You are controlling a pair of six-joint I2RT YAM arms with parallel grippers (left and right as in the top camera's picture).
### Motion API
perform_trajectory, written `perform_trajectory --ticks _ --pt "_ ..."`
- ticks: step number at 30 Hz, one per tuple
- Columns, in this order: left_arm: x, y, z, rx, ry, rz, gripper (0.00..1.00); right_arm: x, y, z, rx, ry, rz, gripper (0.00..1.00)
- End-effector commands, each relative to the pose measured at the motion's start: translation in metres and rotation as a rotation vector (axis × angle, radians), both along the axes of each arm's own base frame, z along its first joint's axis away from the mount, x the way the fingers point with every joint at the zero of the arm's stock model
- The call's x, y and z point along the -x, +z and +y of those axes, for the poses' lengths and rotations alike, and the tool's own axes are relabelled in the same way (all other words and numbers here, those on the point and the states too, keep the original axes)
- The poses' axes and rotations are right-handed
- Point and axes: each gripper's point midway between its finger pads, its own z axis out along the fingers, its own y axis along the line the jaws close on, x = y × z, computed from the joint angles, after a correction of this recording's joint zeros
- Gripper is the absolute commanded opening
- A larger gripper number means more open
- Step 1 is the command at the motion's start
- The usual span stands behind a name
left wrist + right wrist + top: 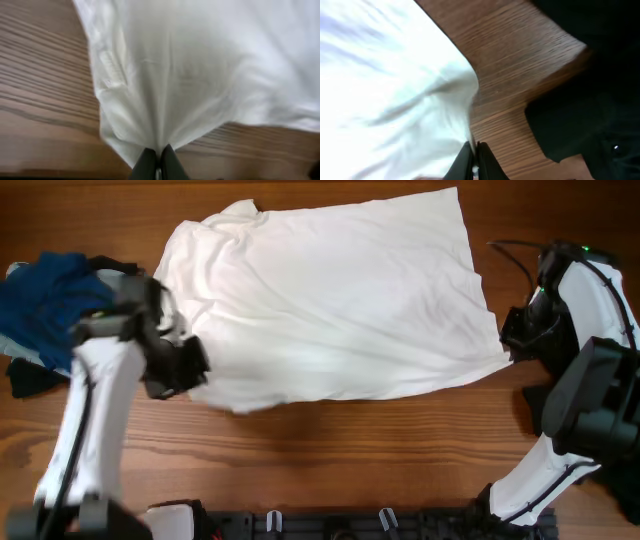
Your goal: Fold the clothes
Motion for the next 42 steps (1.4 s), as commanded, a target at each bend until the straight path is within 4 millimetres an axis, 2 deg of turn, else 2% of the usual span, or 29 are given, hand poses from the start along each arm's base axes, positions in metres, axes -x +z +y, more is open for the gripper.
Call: perform_trajectory --ticks 1,4,11,16,20,22,24,25,28,30,35,37,42 --pt "0.003 0.019 0.010 0.048 0.041 -0.065 0.04 -0.005 0.038 -0.005 -0.007 -0.020 -0.138 0.04" --pt "0.007 0.020 0.005 0.085 0.043 -0.051 0.04 -0.001 0.052 -0.008 0.003 -0.025 -0.168 0.04" --pt "0.033 0.028 0.003 0.090 0.018 -0.006 0.04 0.025 0.065 -0.002 -0.005 -0.010 -0.099 0.04" --pt "0.047 0.057 0.017 0.063 0.093 -0.136 0.04 0.031 0.102 -0.002 0.047 -0.041 -0.213 0.04" --pt "0.057 0.065 0.022 0.054 0.130 -0.169 0.04 0.039 0.127 -0.008 0.125 -0.125 -0.289 0.04" --pt "0.051 0.067 0.020 0.071 0.129 -0.193 0.04 0.030 0.135 -0.010 0.136 -0.130 -0.357 0.04" --pt "0.038 0.071 0.017 0.104 0.133 -0.237 0.04 0.012 0.137 -0.004 0.095 -0.057 -0.430 0.04" --pt "0.026 0.072 0.018 0.118 0.156 -0.264 0.04 0.002 0.137 0.002 0.063 -0.016 -0.461 0.05" --pt "0.000 0.066 0.026 0.121 0.181 -0.299 0.04 -0.015 0.125 0.003 0.053 0.000 -0.468 0.04" --pt "-0.020 0.057 0.030 0.134 0.201 -0.299 0.04 -0.028 0.109 0.005 0.023 0.008 -0.452 0.04" --pt "-0.065 0.018 0.044 0.140 0.208 -0.276 0.04 -0.058 0.075 0.011 -0.019 0.087 -0.440 0.04" --pt "-0.083 -0.002 0.048 0.150 0.209 -0.264 0.04 -0.072 0.057 0.017 -0.026 0.110 -0.434 0.04" --pt "-0.105 -0.046 0.047 0.172 0.195 -0.212 0.04 -0.092 0.019 0.030 -0.045 0.172 -0.402 0.04"
